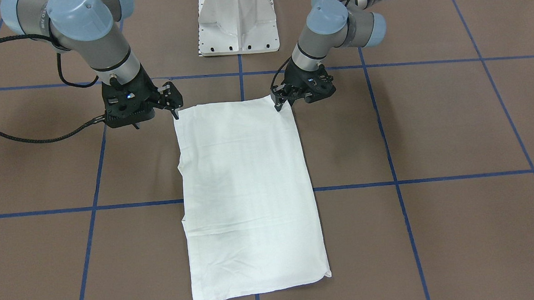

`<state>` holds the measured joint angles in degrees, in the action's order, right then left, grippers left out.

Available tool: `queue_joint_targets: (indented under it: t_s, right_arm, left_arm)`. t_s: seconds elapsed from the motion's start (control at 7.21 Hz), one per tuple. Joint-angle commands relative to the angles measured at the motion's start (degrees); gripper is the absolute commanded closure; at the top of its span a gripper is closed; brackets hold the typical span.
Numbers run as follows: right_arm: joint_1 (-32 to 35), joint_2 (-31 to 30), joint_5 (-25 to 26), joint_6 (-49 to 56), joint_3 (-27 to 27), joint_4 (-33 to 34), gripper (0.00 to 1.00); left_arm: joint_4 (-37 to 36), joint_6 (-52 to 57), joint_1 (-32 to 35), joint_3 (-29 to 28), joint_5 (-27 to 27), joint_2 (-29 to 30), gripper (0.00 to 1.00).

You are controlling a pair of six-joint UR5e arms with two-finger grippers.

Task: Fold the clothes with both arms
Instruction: 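Move the right gripper down to the bundle's corner nearest the robot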

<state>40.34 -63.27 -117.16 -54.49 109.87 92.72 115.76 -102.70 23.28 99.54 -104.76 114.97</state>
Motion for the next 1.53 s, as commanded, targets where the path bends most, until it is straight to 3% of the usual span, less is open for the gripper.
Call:
queue_joint_targets:
  t_s: [0.0,0.28,0.55,0.97,1.25,1.39]
  right_arm:
    - [0.0,0.0,0.0,0.0,-0.1,0.0,0.0]
    - [0.1,0.0,0.0,0.0,0.0,0.1,0.0]
    - [0.1,0.1,0.0,-0.1,0.0,0.1,0.0]
    - [-3.2,1.0,1.0,-21.1,0.3,-0.4,0.0]
    - [-8.9,3.5,7.9,-31.3,-1.0,-0.2,0.0]
    - [-9.7,3.5,8.1,-35.2,-1.7,0.1,0.0]
  left_arm:
    - [0.0,0.0,-0.2,0.2,0.0,0.0,0.54]
    - [0.0,-0.2,-0.3,0.4,-0.1,0.3,0.64]
    - [-0.4,-0.3,-0.3,0.9,-0.1,0.3,1.0]
    - [-0.3,-0.2,-0.2,1.7,-0.4,-0.1,1.0]
    - [-0.3,-0.1,-0.1,1.8,-0.6,-0.1,1.0]
    - [-0.4,0.0,-0.1,1.7,-0.5,-0.1,1.0]
